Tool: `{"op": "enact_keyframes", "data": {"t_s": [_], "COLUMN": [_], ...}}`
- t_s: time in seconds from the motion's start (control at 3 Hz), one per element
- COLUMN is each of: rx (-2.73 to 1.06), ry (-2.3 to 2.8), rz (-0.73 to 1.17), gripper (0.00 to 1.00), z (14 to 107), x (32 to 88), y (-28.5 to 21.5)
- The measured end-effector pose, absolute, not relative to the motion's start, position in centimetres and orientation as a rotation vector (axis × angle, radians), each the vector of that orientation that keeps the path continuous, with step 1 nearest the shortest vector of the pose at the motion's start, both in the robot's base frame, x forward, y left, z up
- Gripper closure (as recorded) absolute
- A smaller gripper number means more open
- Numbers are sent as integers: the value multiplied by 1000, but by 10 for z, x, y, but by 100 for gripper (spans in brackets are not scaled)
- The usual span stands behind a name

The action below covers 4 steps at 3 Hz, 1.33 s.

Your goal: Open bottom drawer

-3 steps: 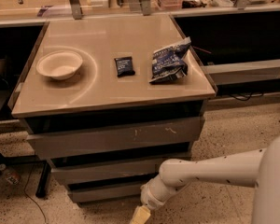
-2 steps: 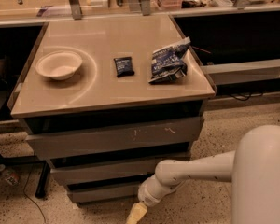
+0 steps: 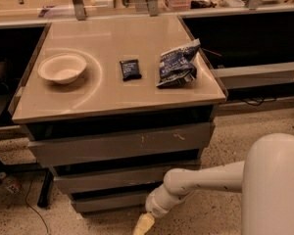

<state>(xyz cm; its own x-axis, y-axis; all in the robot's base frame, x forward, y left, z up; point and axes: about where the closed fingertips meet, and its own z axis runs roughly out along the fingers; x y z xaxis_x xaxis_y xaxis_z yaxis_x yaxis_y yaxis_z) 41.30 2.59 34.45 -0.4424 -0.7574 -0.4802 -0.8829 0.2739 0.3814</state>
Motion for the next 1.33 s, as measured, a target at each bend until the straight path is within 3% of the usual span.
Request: {"op": "enact_keyframes", "data": {"t_s": [1.33], "rx": [-1270], "ry": [2393], "rz": [639], "gripper": [0], "z": [260], "x": [491], "y": [-18]}}
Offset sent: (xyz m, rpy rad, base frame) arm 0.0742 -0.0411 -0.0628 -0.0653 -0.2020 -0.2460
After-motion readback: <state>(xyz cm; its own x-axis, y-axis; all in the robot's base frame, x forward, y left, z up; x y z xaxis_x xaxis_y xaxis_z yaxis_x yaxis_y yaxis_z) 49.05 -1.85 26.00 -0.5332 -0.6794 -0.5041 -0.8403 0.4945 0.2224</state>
